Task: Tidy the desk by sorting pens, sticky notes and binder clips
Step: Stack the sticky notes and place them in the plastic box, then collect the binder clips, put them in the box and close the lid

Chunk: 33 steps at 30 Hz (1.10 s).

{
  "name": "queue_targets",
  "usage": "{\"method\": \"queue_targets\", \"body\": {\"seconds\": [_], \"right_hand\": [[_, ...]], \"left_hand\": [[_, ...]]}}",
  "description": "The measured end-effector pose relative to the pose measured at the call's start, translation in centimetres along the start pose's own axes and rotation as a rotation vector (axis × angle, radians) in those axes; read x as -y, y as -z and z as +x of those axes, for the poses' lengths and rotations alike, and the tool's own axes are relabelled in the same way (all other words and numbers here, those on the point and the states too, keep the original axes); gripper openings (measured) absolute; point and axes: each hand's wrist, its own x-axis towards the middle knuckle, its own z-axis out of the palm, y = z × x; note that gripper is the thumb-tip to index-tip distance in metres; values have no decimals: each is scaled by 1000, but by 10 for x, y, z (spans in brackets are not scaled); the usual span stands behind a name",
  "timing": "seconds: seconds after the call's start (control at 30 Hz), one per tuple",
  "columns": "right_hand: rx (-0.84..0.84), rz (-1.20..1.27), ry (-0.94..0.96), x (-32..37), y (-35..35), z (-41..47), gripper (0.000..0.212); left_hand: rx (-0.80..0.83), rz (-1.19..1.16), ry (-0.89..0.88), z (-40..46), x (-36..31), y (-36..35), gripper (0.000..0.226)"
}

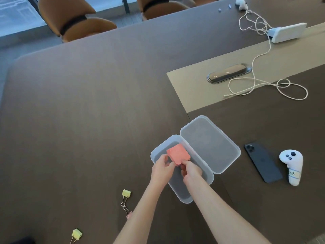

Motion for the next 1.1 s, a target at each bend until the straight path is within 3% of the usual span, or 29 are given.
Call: {"method": "queue_targets", "body": {"seconds": [0.27,0.47,0.57,0.7,0.83,0.97,1.1], "right_hand": [[80,1,84,0,-15,10,20],[53,-86,130,7,-7,-9,22],[163,-131,214,5,-5,-40,16],[334,-425,545,-27,-8,-99,12],[494,-926,652,-88,-24,-120,12],[420,-1562,826,-160,-29,-108,26],[278,-1839,998,-218,-20,-97,47]], "left_hand": [[-27,19,-69,1,15,-2,32],[-5,-426,-35,-16,30,16,27],[-18,-620,5,-33,53,34,24],[-109,-920,98,-57,94,67,21],[-204,-1115,162,-77,134,99,19],[-272,-1158,197,-97,171,128,20],[-285,-1015,220,-116,206,148,21]]}}
